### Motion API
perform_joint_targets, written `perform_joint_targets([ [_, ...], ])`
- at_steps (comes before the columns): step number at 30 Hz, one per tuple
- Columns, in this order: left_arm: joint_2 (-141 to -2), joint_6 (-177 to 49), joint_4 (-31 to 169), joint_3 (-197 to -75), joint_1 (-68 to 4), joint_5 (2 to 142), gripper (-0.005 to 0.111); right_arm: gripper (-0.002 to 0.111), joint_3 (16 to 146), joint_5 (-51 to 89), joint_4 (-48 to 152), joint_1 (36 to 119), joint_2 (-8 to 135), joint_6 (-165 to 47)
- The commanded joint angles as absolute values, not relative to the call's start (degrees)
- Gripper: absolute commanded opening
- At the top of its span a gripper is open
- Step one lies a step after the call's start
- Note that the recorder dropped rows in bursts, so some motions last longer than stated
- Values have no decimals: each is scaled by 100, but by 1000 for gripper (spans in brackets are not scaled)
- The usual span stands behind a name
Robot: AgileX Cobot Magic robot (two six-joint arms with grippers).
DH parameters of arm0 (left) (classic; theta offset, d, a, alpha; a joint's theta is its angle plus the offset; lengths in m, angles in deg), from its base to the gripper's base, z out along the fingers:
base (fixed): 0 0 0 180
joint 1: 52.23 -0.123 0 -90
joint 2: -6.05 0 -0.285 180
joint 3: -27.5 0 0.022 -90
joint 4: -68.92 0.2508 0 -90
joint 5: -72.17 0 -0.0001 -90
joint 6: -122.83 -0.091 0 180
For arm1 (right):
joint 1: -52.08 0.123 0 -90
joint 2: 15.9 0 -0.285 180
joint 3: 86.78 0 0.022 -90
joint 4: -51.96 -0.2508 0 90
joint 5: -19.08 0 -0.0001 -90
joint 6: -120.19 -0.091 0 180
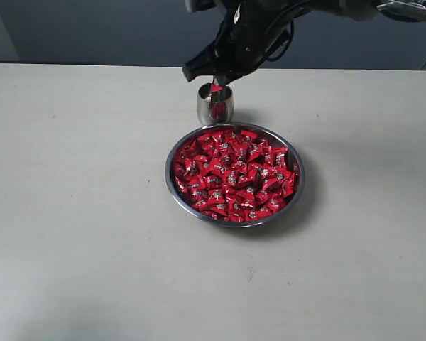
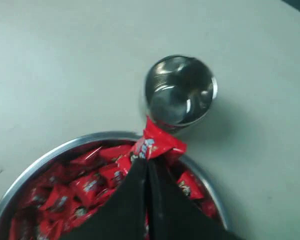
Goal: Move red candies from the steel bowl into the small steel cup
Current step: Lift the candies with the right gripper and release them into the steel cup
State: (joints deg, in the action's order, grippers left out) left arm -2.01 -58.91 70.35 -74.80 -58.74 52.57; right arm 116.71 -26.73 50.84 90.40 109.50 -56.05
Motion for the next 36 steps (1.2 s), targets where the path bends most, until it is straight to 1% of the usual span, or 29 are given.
perform_joint_targets([
  [1,-174,-5885,7047,-7528,-5843,5286,0,-1,12375,-2624,4795,8606,11609,-5507],
  [4,-174,-5885,7047,-7528,-5843,5286,0,-1,13026,-2672,4397,8480,12181,-5205],
  [7,-174,-5885,7047,-7528,-5843,5286,0,-1,13395,-2808,4129,8480,12548,-4971],
  [17,-174,-5885,7047,-7528,-5843,5286,0,0,13523,-2817,4260,8480,12755,-4971],
  [19,-174,-5885,7047,-7528,-5843,5286,0,8,13523,-2791,4263,8480,12755,-4971],
  [22,-174,-5885,7047,-7528,-5843,5286,0,30,13523,-2792,4263,8480,12755,-4971],
  [24,-174,-5885,7047,-7528,-5843,5286,0,39,13523,-2792,4322,8480,12755,-4971],
  [30,-174,-5885,7047,-7528,-5843,5286,0,39,13523,-2988,4356,8480,12505,-4983],
  [36,-174,-5885,7047,-7528,-5843,5286,0,39,13458,-4475,4243,8491,12074,-4958],
])
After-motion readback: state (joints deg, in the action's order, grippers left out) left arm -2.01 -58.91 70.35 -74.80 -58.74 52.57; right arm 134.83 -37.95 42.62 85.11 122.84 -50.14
